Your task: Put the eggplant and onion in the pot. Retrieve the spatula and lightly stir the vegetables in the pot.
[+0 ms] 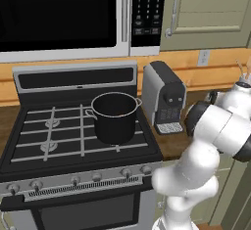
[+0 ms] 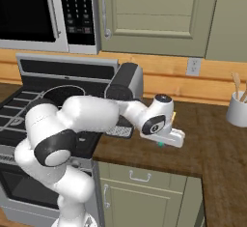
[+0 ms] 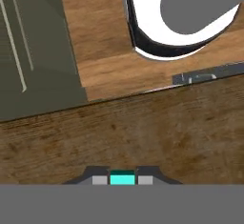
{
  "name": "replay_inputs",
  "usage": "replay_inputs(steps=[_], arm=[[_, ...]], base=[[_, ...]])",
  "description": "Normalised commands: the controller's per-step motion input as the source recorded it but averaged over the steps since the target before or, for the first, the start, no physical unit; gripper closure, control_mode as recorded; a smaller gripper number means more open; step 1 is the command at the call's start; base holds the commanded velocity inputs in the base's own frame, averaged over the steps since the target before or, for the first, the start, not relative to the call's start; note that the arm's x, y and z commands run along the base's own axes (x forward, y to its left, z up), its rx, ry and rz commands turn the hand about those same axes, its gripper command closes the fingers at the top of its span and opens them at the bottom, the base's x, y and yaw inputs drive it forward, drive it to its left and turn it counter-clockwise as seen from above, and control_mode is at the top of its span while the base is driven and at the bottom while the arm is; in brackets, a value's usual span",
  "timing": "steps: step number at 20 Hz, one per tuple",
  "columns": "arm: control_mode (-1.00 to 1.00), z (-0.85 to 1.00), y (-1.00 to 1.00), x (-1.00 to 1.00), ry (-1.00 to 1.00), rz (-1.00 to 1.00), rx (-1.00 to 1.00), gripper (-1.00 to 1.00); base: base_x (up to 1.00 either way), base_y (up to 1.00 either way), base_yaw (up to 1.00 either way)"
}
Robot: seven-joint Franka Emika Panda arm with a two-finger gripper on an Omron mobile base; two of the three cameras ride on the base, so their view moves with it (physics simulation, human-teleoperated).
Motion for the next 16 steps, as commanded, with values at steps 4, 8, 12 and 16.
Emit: replay_inputs(steps=[4, 8, 12, 16], arm=[[-1.0, 1.0, 0.43, -1.0, 0.0, 0.39, -0.21, 1.0], [-1.0, 0.95, 0.26, -1.0, 0.0, 0.45, -0.4, 1.0], [-1.0, 1.0, 0.34, -1.0, 0.0, 0.51, -0.46, 1.0], [-1.0, 1.0, 0.59, -0.62, 0.12, 0.46, -0.39, 1.0]], base=[[0.0, 0.0, 0.0], [0.0, 0.0, 0.0], [0.0, 0.0, 0.0], [0.0, 0.0, 0.0]])
